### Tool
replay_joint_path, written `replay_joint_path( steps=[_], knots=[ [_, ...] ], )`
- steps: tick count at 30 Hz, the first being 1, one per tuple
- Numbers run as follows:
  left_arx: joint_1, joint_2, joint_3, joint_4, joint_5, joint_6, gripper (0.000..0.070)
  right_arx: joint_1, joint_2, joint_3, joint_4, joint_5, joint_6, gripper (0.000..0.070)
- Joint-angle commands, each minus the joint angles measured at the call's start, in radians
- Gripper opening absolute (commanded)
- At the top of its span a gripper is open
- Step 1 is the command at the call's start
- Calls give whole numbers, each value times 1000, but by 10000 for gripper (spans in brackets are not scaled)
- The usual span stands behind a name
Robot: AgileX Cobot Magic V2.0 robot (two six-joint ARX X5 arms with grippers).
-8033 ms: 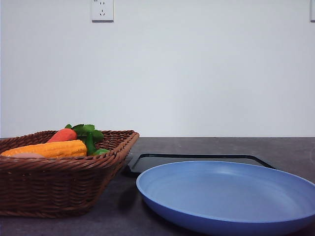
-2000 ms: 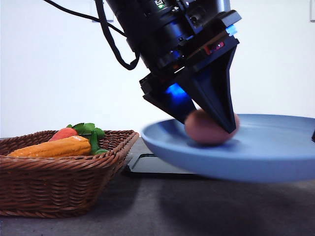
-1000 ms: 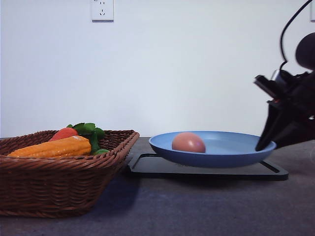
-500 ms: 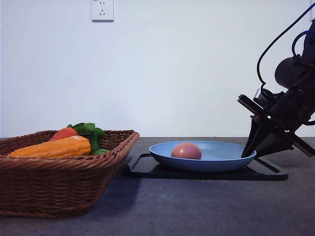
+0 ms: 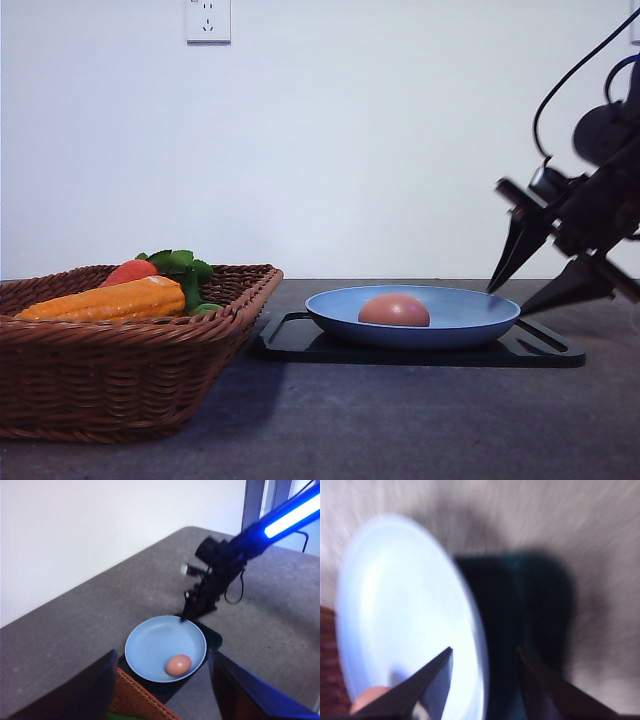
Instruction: Transfer egg from basket to plate and serve
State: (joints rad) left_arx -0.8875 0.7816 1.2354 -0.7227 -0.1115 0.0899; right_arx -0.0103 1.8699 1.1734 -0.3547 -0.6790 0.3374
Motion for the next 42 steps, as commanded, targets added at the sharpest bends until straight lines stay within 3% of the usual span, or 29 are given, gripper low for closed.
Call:
replay_joint_path(
  steps=[1,5,7,10,11,17,23,28,31,42],
  knots=[
    [-7,23,19,9,-13,3,372,-26,-22,42,-3,-26,-8,252],
    [-6,79,19,9,-84,14,319,-88,-81,84,-66,-43,-12,112],
    [0,115,19,8,-122,31,230,-117,-123,90,-99,-57,-27,26],
    [27,184,19,7,-160,71,29,-142,-196,89,-188,-48,-83,0],
    [42,208,19,7,-161,81,9,-144,-216,89,-223,-44,-103,0],
    [187,386,18,-23,-162,90,0,-108,-336,82,-526,42,-266,0],
    [380,523,13,-125,-101,0,0,42,-479,-10,-585,264,-293,0],
    [502,511,-46,-90,25,-42,0,196,-639,-160,-459,520,-293,0],
    [530,446,-131,-14,40,-69,0,269,-741,-273,-323,594,-287,0],
    [502,-12,-624,378,59,-238,0,394,-1009,-691,275,612,-191,0]
  ],
)
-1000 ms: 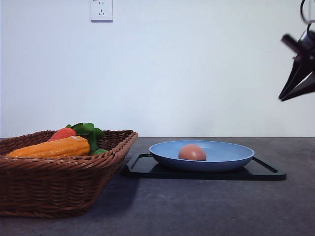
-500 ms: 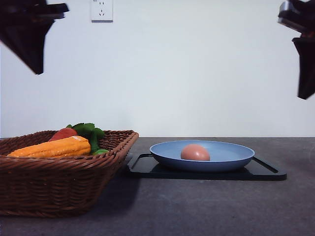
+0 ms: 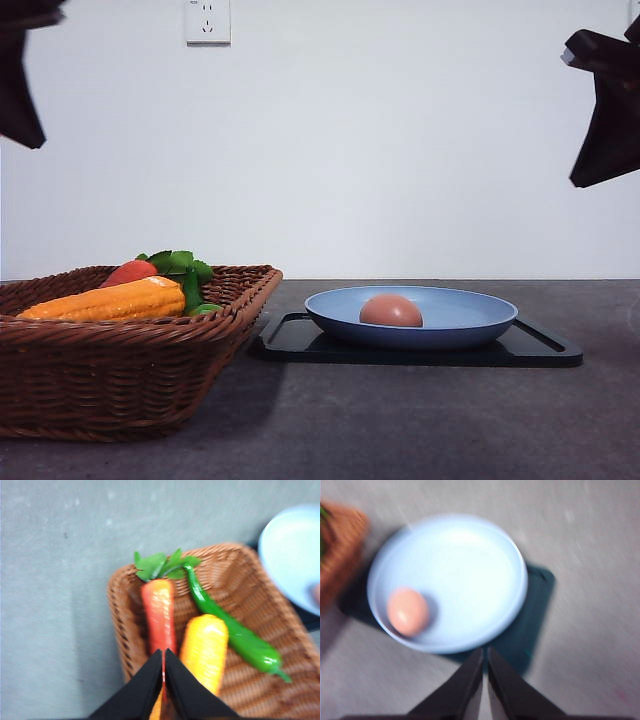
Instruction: Transfer egg from basket to plate and serve
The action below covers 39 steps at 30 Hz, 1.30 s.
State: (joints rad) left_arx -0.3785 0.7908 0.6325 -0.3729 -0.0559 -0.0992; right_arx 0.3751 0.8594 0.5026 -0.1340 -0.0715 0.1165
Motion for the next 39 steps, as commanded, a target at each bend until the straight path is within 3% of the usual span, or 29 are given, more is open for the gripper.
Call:
replay_joint_path(
  steps=[1,4,6,23,25,28,33,39],
  knots=[
    [-13,-63,-58,55,4,-58,0,15,-10,-56,109,5,31,0],
    [-38,-155,-131,89,11,-108,0,28,-17,-136,252,5,34,0],
    [-52,-184,-138,59,11,-143,0,29,-17,-153,277,4,35,0],
    [-64,-207,-138,58,11,-153,0,28,-18,-153,284,5,32,0],
    [-66,-249,-138,42,-8,-135,0,28,-18,-153,285,5,32,0],
    [-66,-352,-138,29,-42,-11,0,28,-18,-153,284,5,32,0],
    [-44,-536,-139,25,-42,13,0,28,-18,-153,294,5,32,0],
    [73,-682,-208,93,-42,89,0,28,-18,-153,299,5,32,0]
  ],
)
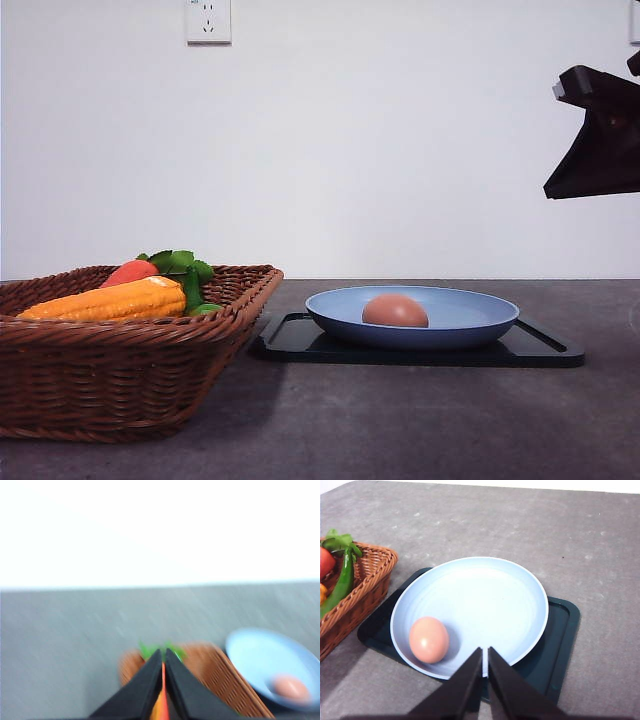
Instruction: Transfer egg from basket to plate and serve
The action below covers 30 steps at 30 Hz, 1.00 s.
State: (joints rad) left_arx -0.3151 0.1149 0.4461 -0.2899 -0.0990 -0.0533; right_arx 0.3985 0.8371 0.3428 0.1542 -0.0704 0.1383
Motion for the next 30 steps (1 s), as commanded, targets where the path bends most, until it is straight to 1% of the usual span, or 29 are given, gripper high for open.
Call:
replay_joint_path(
  steps=[1,4,7,13,17,22,30],
  knots=[
    [36,-28,-54,39,1,52,0,5,4,7,11,4,11,0],
    [104,-87,-166,124,1,57,0,5,4,7,12,4,11,0],
    [149,-112,-266,165,1,45,0,5,4,7,12,4,11,0],
    [197,-112,-382,108,1,44,0,5,4,7,32,4,11,0],
    [201,-112,-420,74,1,44,0,5,4,7,40,4,11,0],
    [202,-112,-442,117,1,44,0,5,4,7,41,3,11,0],
    [202,-112,-443,119,1,44,0,5,4,7,40,4,11,0]
  ],
)
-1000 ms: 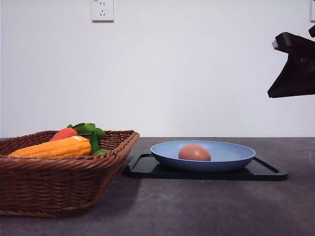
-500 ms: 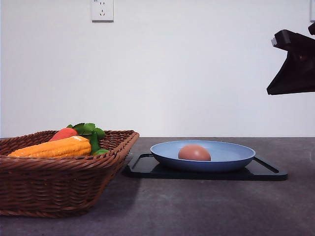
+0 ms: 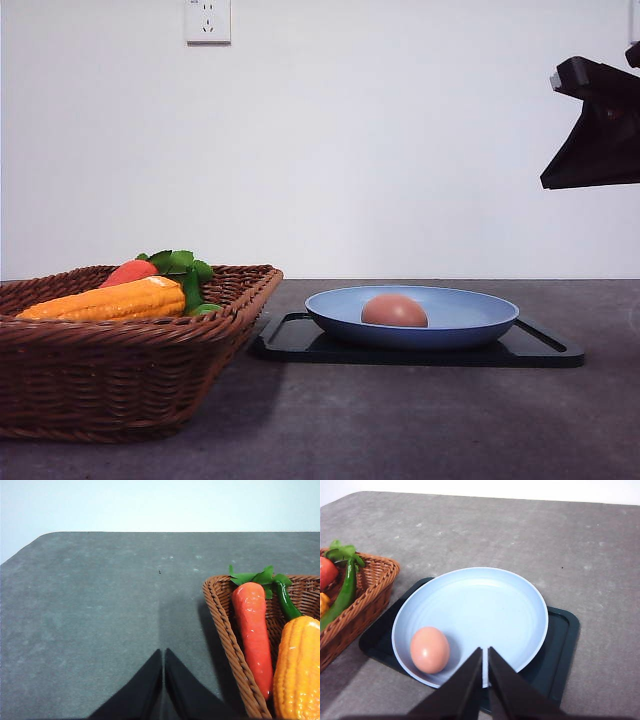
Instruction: Transfer egg from basket to plate and serve
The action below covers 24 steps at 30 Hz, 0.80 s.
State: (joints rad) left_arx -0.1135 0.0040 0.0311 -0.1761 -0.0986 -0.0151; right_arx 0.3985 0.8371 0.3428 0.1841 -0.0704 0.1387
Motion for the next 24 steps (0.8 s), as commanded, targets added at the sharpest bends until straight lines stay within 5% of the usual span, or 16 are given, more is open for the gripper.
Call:
replay_joint_path(
  steps=[1,14,18,24],
  knots=[
    [0,-1,-28,5,1,6,0,5,4,7,10,4,10,0],
    [0,-1,-27,5,1,6,0,6,-3,7,7,1,10,0],
    [0,-1,-27,5,1,6,0,-3,-118,5,-38,76,6,0],
    [0,-1,-27,5,1,6,0,-28,-392,4,-50,150,-131,0]
  ],
)
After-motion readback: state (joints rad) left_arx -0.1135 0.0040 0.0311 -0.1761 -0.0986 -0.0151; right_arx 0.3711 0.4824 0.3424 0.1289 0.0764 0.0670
